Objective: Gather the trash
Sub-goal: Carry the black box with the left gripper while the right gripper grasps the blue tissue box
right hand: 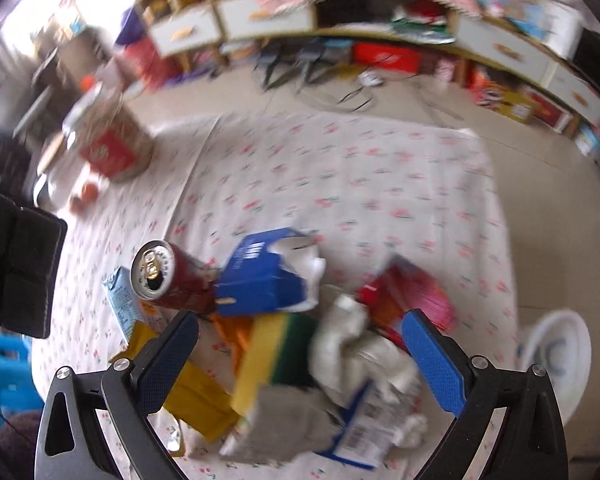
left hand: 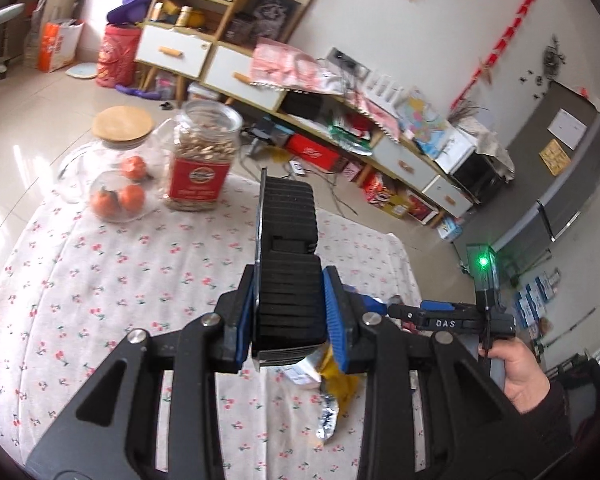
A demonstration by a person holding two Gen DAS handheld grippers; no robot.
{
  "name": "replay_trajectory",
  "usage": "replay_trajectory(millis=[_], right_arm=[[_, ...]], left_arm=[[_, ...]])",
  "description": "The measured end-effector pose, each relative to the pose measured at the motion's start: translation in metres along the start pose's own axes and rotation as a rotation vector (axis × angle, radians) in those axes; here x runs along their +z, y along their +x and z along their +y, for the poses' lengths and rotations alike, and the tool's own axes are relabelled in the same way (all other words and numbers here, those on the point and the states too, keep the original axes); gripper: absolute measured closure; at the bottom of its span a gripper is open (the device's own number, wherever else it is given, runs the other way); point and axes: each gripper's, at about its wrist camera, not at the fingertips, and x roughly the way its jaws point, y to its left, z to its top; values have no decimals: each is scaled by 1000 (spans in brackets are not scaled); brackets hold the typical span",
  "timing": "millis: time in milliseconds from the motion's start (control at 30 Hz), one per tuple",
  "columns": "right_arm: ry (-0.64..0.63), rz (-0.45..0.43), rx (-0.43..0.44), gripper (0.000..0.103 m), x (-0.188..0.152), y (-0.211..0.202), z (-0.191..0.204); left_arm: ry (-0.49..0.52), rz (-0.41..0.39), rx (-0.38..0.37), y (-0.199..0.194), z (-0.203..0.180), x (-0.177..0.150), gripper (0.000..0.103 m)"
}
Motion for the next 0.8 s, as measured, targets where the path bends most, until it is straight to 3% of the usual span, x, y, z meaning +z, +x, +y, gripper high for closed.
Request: replay_trajectory(millis=[133,267,500,567,733,800], right_arm=[[-30,42,45,4,12,20,9],[-85,78,29,13,17,34,17],[-128,97,56,17,19,51,18],[-134,102,52,34,18,54,17],[-145,59,60,48,13,49,16],[-147,32,58,48,10,40,15]], left_arm=[[-5,13,15,1,6,-2,69],[0,28,30,3,9,-5,69],[-1,47,55,7,12,-9,69],[-2,57,58,9,11,-11,69],[3,70,55,12,7,-12,69],[7,63,45,11,3,-11,69]])
